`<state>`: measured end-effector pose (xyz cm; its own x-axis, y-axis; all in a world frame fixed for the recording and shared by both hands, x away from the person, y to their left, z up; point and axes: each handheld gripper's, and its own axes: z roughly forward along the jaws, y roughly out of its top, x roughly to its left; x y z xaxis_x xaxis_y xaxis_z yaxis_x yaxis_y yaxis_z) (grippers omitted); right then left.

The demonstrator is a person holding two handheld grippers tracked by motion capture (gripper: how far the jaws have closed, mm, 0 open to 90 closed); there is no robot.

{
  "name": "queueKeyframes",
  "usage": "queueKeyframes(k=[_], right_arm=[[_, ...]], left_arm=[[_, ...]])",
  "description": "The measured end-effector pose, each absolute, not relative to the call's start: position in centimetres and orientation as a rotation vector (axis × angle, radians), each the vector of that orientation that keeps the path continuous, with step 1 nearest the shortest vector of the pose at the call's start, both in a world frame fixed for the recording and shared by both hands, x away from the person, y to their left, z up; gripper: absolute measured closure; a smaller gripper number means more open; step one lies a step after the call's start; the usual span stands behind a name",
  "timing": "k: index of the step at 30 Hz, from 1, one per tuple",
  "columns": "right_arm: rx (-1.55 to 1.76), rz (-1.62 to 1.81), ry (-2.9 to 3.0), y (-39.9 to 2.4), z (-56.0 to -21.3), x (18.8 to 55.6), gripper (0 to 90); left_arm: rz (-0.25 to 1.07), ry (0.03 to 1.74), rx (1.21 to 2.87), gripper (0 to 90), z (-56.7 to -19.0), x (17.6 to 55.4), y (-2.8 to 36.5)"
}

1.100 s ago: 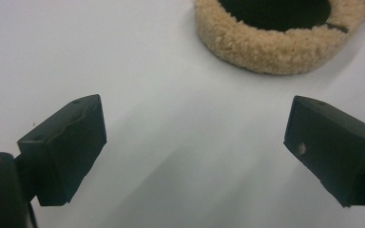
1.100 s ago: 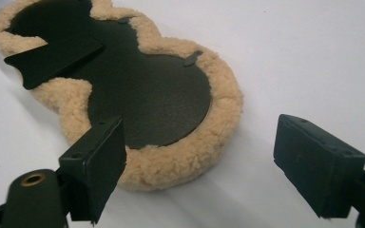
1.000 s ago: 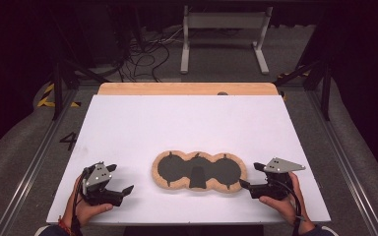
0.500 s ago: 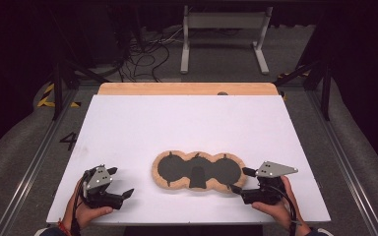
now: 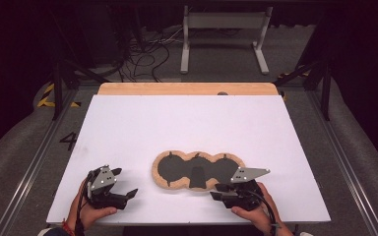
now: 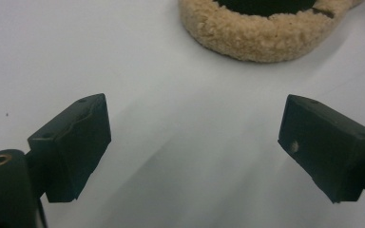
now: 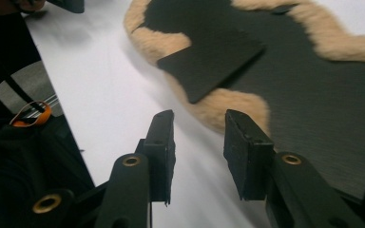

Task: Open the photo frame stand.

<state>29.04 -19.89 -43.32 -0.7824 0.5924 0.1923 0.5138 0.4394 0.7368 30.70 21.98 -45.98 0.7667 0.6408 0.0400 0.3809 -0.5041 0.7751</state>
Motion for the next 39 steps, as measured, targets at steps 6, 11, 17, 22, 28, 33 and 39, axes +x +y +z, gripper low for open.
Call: queueKeyframes(k=[6, 11, 17, 22, 28, 33, 39], right_arm=[[1.054, 1.223, 2.646, -18.4, -44.1, 29.6, 67.4], [1.075, 1.254, 2.671, -18.2, -44.6, 30.2, 63.6], [1.112, 1.373, 2.643, -18.1, -44.1, 31.1, 53.8], [1.193, 1.436, 2.642, -18.4, -44.2, 31.6, 54.6], [1.232, 1.437, 2.669, -18.6, -44.5, 31.3, 50.1], [1.266, 1.474, 2.663, -18.7, -44.6, 31.5, 50.4], [1.358, 1.554, 2.625, -18.6, -44.4, 32.1, 47.6]], left_arm=[[0.392, 0.753, 2.151, 10.9, -45.9, 30.7, 21.6], [0.377, 0.721, 2.157, 10.6, -45.9, 30.6, 21.3], [0.376, 0.728, 2.164, 10.7, -45.9, 30.7, 20.8], [0.363, 0.716, 2.18, 10.7, -46.0, 30.7, 20.3], [0.34, 0.722, 2.168, 10.6, -46.1, 31.0, 20.2], [0.333, 0.707, 2.163, 10.7, -45.9, 31.3, 19.8], [0.317, 0.731, 2.132, 10.8, -45.5, 32.6, 19.3]])
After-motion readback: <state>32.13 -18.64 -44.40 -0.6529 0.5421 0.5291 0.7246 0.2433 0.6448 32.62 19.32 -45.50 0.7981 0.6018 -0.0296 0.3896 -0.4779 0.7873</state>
